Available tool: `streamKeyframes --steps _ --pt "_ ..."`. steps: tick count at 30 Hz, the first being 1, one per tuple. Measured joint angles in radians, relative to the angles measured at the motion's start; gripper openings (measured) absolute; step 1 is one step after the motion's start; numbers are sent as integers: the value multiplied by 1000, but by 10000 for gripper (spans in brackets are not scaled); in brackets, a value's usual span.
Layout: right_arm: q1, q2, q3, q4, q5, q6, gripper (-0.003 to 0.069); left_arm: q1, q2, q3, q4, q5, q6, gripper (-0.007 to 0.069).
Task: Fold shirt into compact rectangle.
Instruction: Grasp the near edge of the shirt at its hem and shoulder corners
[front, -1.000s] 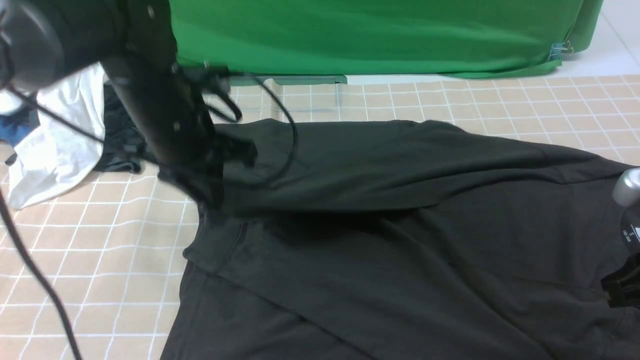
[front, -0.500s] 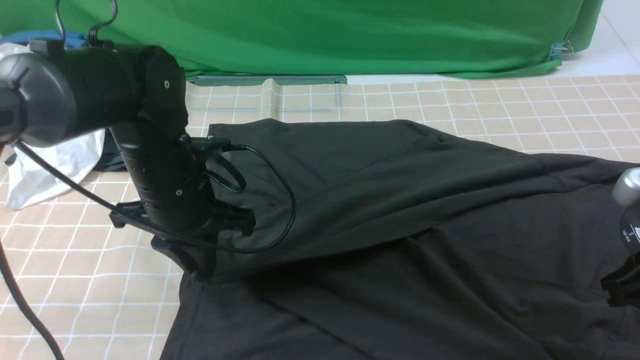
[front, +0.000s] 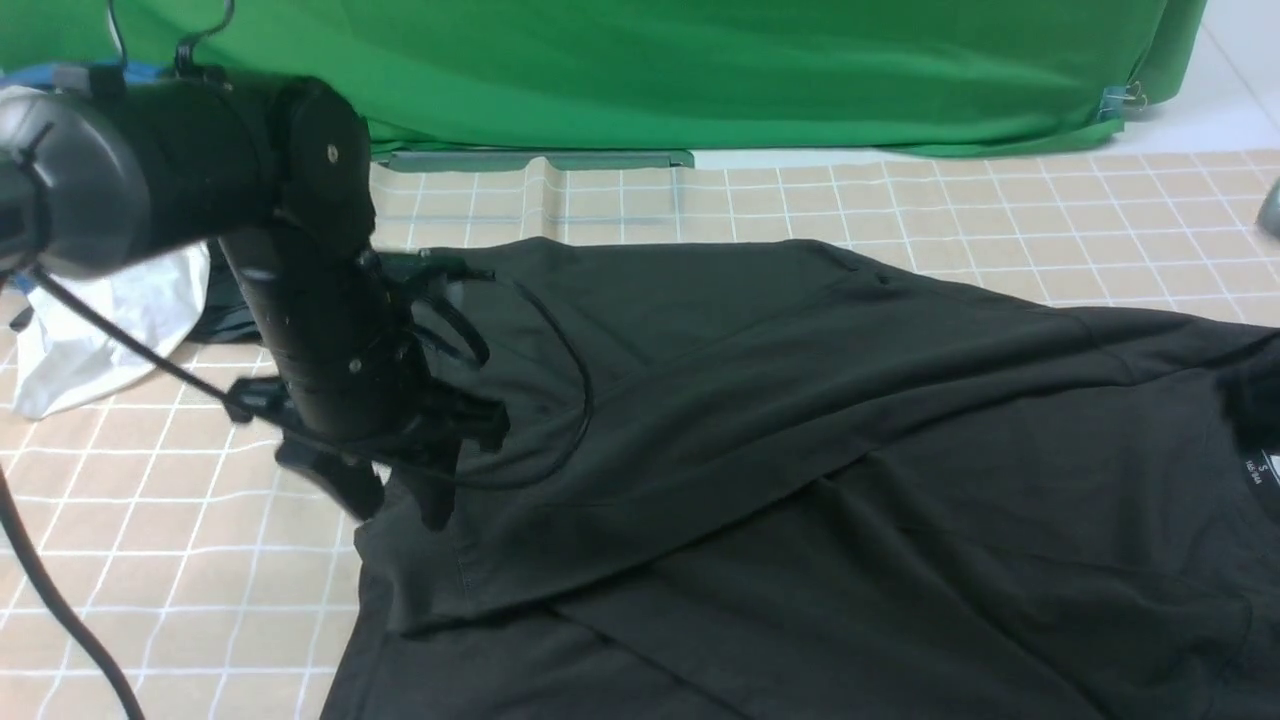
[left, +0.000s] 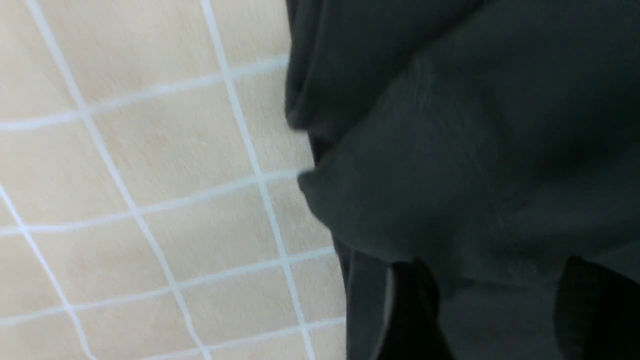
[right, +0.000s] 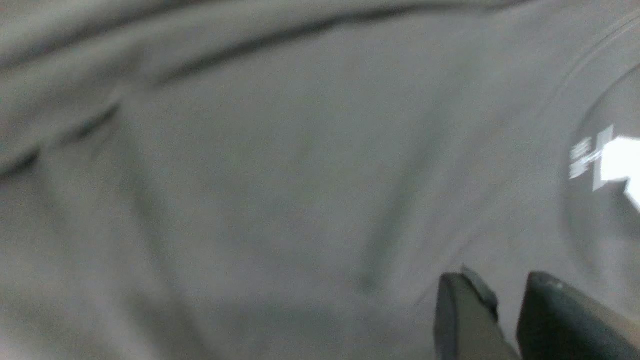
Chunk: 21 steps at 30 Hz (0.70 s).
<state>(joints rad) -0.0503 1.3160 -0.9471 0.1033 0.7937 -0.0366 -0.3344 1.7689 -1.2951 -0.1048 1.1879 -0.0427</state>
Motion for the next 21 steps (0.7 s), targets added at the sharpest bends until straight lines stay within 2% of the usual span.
streamKeyframes --steps 4,6,7,10,13,17,21 --pt "-59 141 -137 53 17 5 226 -1 0 -72 15 -82 -3 413" --pt "-65 229 -213 92 19 4 269 -1 0 -91 3 -168 -10 368" --pt "-65 265 -232 110 20 3 284 -1 0 -93 -4 -186 -11 337" --pt "-62 408 -334 172 20 -20 386 -2 13 -94 -32 -235 -7 157" --pt "-53 534 -409 209 18 -23 457 -3 47 -94 -37 -242 5 38" --pt "-53 664 -496 248 12 -20 504 -4 82 -94 -43 -241 19 15" --pt "-53 765 -572 264 4 -3 519 -4 89 -94 -43 -241 26 15"
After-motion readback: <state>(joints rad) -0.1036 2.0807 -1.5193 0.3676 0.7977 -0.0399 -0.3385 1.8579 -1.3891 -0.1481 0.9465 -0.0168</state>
